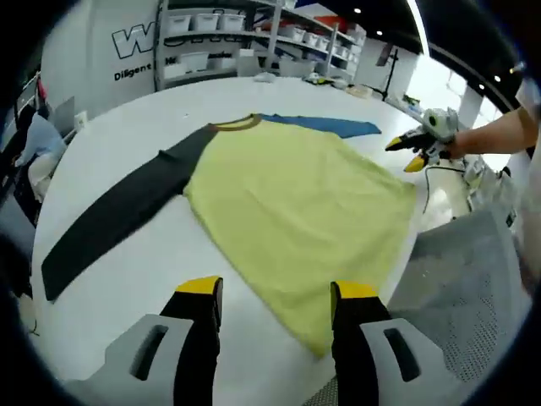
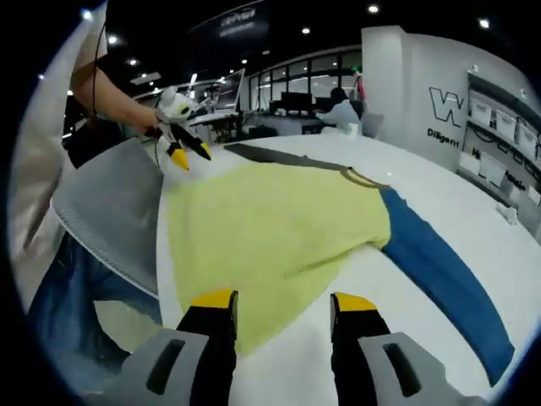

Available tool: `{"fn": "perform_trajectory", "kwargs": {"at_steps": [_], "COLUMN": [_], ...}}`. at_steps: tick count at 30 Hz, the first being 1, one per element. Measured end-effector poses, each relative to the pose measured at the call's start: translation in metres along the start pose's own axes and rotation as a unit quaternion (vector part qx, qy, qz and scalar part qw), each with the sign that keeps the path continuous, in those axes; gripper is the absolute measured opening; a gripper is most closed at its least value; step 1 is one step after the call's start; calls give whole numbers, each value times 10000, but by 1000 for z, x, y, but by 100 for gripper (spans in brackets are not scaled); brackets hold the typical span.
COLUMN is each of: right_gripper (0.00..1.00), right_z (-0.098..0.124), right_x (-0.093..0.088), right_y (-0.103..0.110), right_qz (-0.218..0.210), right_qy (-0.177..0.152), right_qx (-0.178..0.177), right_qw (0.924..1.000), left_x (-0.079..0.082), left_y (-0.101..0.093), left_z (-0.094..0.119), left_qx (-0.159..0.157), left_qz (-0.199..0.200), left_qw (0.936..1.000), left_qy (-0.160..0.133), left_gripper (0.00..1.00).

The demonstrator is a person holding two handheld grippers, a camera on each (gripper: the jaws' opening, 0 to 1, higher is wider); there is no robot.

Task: Fold the garment on the visible template until the final outline fits inside the template.

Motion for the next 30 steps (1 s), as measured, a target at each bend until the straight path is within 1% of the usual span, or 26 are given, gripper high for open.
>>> {"fn": "perform_trajectory", "kwargs": {"at_steps": [2,4,6,9,12,16,18,20,22,24,25,27,28,30], "right_gripper": [36,34,32,29,25,19,13,9,6,1,0,0,0,0], "right_z": [-1,-1,-1,2,3,4,5,6,5,4,3,2,2,4], "right_x": [-6,-10,-16,-24,-32,-41,-41,-42,-43,-41,-40,-37,-37,-28], "right_y": [10,18,24,32,34,33,31,28,26,25,25,27,28,33], "right_qz": [152,291,382,554,713,841,823,844,769,799,749,800,818,804], "right_qy": [131,222,299,458,621,770,741,760,721,742,761,813,840,787], "right_qx": [79,169,214,280,275,181,29,-101,-118,-164,-158,-168,-149,-113], "right_qw": [9998,9992,9986,9970,9951,9933,9938,9935,9944,9939,9942,9933,9930,9936], "left_x": [-3,-5,-8,-11,-13,-18,-20,-20,-19,-19,-19,-19,-19,-19], "left_y": [-12,-23,-29,-35,-36,-37,-36,-37,-37,-36,-35,-36,-36,-36], "left_z": [-3,-6,-10,-14,-17,-20,-22,-22,-23,-23,-23,-23,-23,-23], "left_qx": [-235,-378,-461,-490,-472,-531,-516,-546,-560,-575,-570,-604,-609,-573], "left_qz": [-278,-458,-604,-737,-931,-1021,-1042,-1080,-1096,-1080,-1057,-998,-994,-971], "left_qw": [9992,9980,9965,9951,9930,9905,9900,9893,9890,9890,9894,9897,9897,9901], "left_qy": [139,235,345,449,562,749,797,817,827,827,820,829,829,842], "left_gripper": [46,42,38,35,31,23,19,17,17,18,16,10,9,8]}}
Point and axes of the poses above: the point that each gripper's makers call its tool centre point, and the gripper's own axes: z roughly backward along the fingers, y roughly to its left, x roughly out of its top, the point moved 7 cm from there along z, roughly backward along the fingers, and after that the axes turned 14 degrees about -z, right-handed, at the moved point
